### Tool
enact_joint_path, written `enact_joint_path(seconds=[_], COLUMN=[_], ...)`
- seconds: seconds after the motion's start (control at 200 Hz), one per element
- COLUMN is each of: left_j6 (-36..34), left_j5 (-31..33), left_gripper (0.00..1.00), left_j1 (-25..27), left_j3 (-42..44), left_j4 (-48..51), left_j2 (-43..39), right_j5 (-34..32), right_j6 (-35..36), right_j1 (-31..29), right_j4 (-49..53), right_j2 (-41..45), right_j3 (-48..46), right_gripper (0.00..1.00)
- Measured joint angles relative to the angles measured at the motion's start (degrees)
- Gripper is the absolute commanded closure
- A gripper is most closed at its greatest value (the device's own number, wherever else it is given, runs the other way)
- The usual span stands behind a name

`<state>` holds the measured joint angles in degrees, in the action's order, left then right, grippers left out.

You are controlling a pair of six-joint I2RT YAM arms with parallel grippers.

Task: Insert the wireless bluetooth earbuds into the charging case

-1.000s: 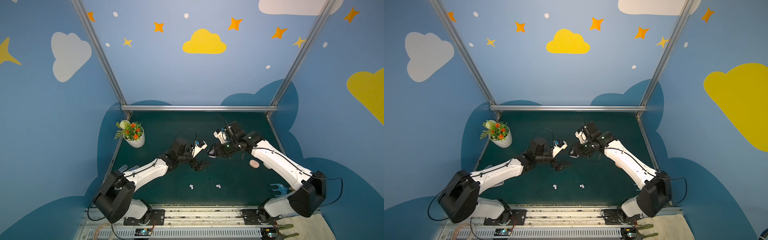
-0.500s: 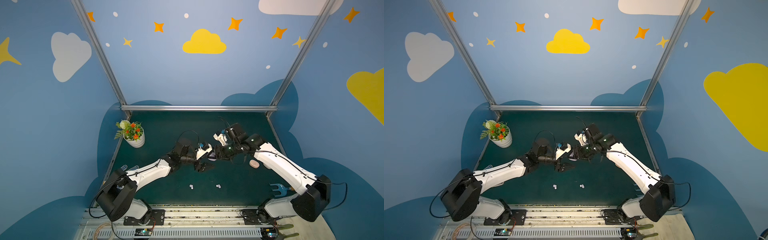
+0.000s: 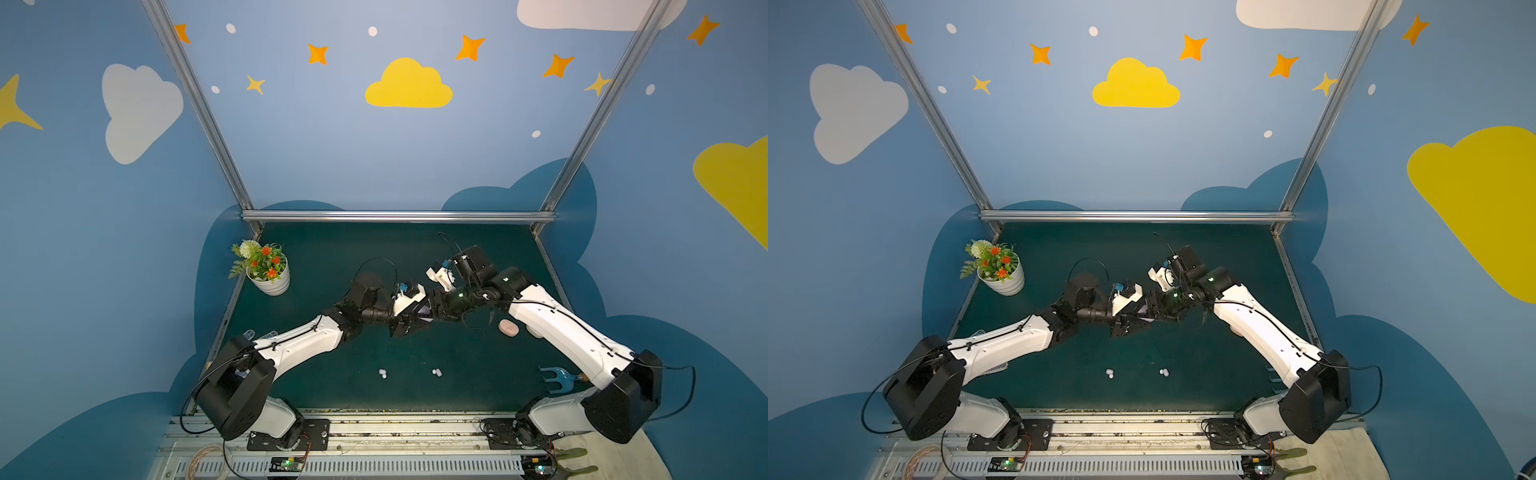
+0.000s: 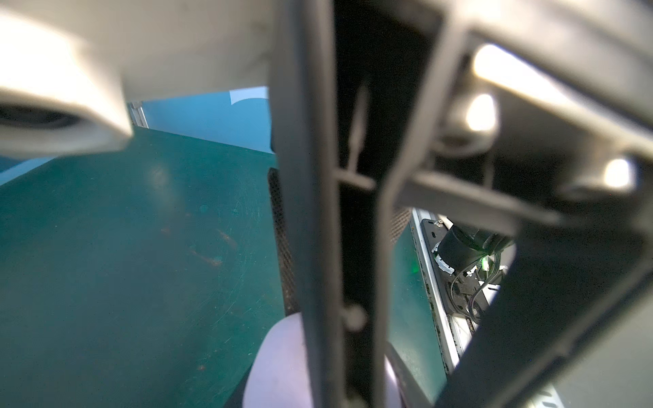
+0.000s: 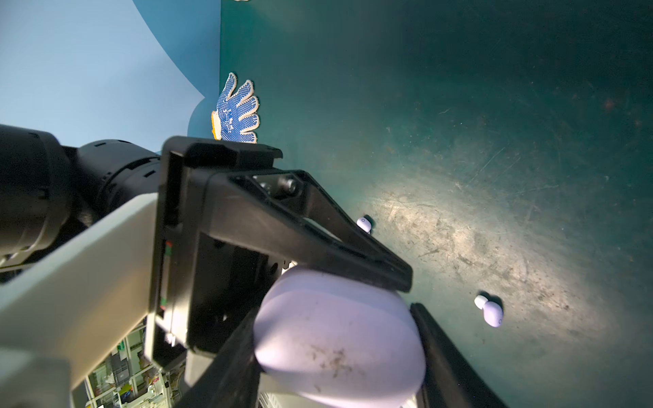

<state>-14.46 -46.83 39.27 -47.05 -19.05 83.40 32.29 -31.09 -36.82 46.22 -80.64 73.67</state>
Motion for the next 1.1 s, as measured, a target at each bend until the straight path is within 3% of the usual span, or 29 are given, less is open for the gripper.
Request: enact_joint_path(seconds=[0.2, 0.871, 1.101], left_j6=[-1.3, -2.9, -2.8], left_j5=[-0.2, 0.0, -0.3], left_gripper=[0.48, 0.65, 0.69], left_j1=[0.4, 0.6, 0.7], left_j3=[-1.0, -1.5, -1.5], left_j4=[1.9, 3.4, 3.4], left_j2=[0.1, 0.1, 0.1], right_j5=[0.5, 2.8, 2.6], right_j6=[-0.1, -0.4, -0.8], right_j1=[0.5, 1.2, 1.2], right_j4=[0.3, 1.6, 1.4], right_j2=[0.0, 0.1, 0.2], right_j3=[0.0, 0.0, 0.0], right_gripper=[0.52, 0.52, 0.32])
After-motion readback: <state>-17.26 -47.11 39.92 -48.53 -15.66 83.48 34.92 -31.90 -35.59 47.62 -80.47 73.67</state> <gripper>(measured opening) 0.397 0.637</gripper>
